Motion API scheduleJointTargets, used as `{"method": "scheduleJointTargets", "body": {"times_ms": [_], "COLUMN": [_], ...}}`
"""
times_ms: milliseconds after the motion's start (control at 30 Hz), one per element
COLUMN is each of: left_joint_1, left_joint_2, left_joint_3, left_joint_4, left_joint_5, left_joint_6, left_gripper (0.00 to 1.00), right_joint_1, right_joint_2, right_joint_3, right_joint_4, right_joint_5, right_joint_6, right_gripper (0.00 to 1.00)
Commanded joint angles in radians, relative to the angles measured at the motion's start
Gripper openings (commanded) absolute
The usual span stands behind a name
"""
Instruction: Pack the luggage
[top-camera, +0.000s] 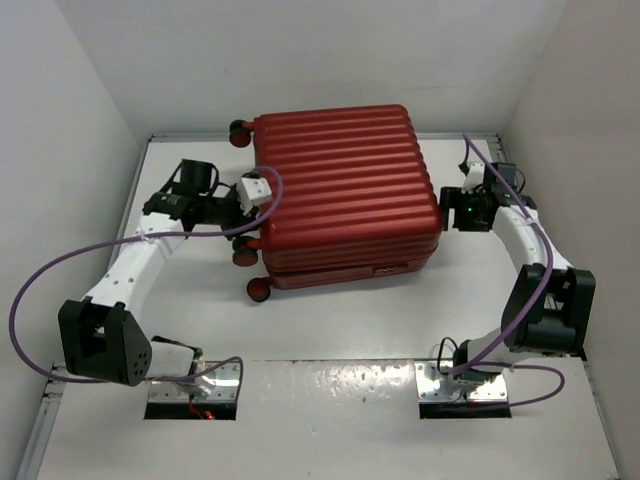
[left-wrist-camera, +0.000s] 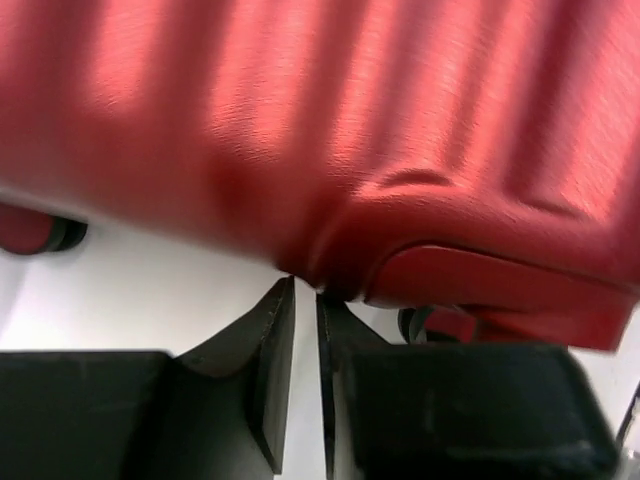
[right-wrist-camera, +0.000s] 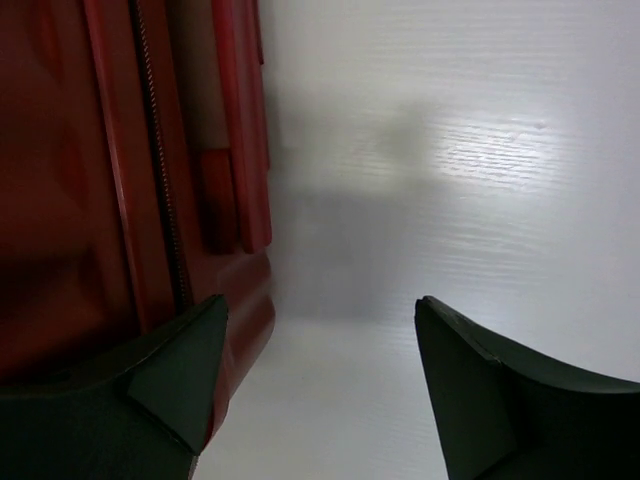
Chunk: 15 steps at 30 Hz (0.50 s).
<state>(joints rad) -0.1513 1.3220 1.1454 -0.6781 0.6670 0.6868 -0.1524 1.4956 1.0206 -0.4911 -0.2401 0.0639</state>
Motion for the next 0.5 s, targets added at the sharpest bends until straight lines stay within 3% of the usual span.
{"method": "scheduleJointTargets", "body": {"times_ms": [0,167,233,267,300,400,467], "left_joint_1": [-0.126,-0.194,-0.194,-0.194,-0.194,-0.177,-0.105], "left_joint_2": [-0.026,-0.026,-0.014,-0.004,-0.004,-0.004,-0.027], "left_joint_3": [-0.012,-0.012,0.011,0.042,0.042,0.143,0.171], "left_joint_4": [-0.072,-0.020,-0.008,0.018,0.018,0.092,0.217], "left_joint_5": [0.227,0.201,0.201,0.201,0.201,0.201,0.157], "left_joint_6": [0.085,0.073,0.072,0.057,0.057,-0.007,-0.151], "left_gripper": [0.21,0.29,0.49,0.64,0.68,0.77,0.77], "right_joint_1": [-0.016,-0.070,-0.082,-0.110,-0.119,-0.223,-0.295], "right_joint_2": [0.003,-0.009,-0.038,-0.069,-0.069,-0.168,-0.297], "right_joint_3": [0.079,0.095,0.093,0.085,0.085,0.056,0.004], "right_joint_4": [-0.026,-0.053,-0.067,-0.078,-0.086,-0.077,-0.043], "right_joint_5": [-0.053,-0.082,-0.077,-0.070,-0.067,-0.109,-0.269], "right_joint_6": [-0.007,0.002,-0.007,-0.010,-0.010,-0.042,-0.105], "right_gripper": [0.76,0.79,0.80,0.80,0.80,0.73,0.60]}}
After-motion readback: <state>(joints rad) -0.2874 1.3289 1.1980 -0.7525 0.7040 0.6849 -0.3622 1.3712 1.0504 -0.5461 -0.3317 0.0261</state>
